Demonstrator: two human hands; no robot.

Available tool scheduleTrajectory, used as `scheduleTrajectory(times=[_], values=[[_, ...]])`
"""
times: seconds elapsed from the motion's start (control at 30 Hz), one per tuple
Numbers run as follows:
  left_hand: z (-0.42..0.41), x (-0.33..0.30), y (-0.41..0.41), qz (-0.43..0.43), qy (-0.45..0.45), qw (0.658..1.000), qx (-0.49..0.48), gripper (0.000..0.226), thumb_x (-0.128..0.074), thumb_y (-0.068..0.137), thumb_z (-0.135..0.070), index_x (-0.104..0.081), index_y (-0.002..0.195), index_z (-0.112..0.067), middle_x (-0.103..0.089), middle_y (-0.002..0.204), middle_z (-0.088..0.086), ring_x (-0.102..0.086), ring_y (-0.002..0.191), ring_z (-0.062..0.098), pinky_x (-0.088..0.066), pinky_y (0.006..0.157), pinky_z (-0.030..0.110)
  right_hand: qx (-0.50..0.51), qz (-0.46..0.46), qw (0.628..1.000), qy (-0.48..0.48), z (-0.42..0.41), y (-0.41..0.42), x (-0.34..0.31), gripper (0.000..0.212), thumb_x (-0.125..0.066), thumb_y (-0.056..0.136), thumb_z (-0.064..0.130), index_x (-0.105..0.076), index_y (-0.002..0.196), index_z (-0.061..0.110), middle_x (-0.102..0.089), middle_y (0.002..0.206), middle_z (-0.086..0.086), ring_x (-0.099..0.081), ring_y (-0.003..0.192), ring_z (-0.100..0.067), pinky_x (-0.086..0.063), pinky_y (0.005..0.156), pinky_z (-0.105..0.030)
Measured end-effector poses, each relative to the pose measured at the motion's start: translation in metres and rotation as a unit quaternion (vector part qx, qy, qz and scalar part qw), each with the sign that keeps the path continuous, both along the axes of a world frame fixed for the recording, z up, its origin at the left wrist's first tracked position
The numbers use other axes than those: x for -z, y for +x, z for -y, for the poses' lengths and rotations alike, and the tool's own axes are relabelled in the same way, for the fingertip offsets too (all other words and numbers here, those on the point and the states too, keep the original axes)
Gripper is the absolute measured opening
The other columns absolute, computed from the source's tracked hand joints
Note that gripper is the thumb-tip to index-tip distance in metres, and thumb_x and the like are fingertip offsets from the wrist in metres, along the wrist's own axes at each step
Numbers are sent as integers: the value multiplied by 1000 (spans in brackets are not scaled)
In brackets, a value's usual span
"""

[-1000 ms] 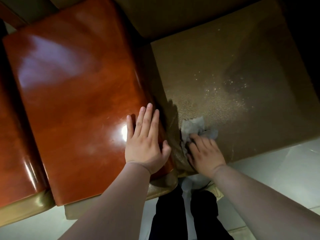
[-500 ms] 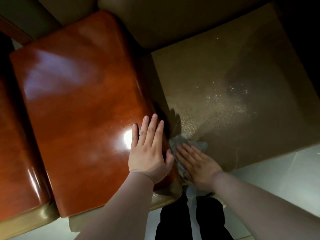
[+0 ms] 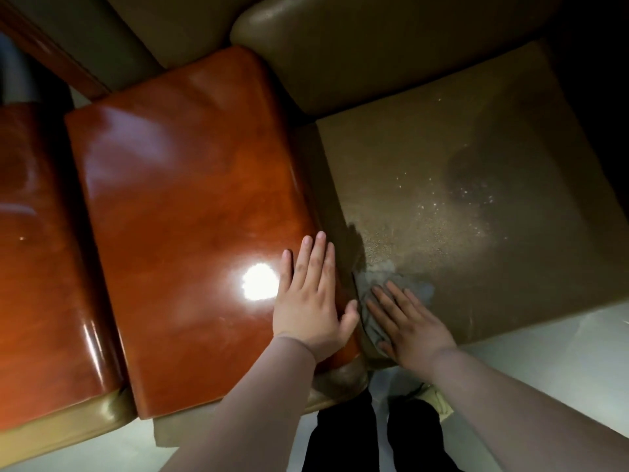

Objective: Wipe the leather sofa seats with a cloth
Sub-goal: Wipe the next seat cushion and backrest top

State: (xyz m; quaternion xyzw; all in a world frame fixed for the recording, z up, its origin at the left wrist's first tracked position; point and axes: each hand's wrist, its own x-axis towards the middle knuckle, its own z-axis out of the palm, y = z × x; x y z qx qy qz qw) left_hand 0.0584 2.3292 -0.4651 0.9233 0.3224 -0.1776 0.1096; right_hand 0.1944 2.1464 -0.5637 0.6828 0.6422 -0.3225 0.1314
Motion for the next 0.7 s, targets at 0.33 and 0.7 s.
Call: scheduleTrajectory(times=[0.33,0.7], values=[[-189,11,70,73,68,979,-176,90,-32,98,-63,-3,169,-17,8,177,5,11,162,23,-1,132,49,88,62,994,17,-236,91,22,75,-32,106,42,7,165,18,22,171,-8,22,156,-35,8,128,-48],[-193,15,72,90,56,980,-170,96,-43,92,-61,-6,169,-16,6,177,2,12,162,21,3,132,48,-24,-4,999,48,-189,64,25,81,-46,82,49,-43,157,17,-29,168,-13,-17,157,-40,-21,126,-53]])
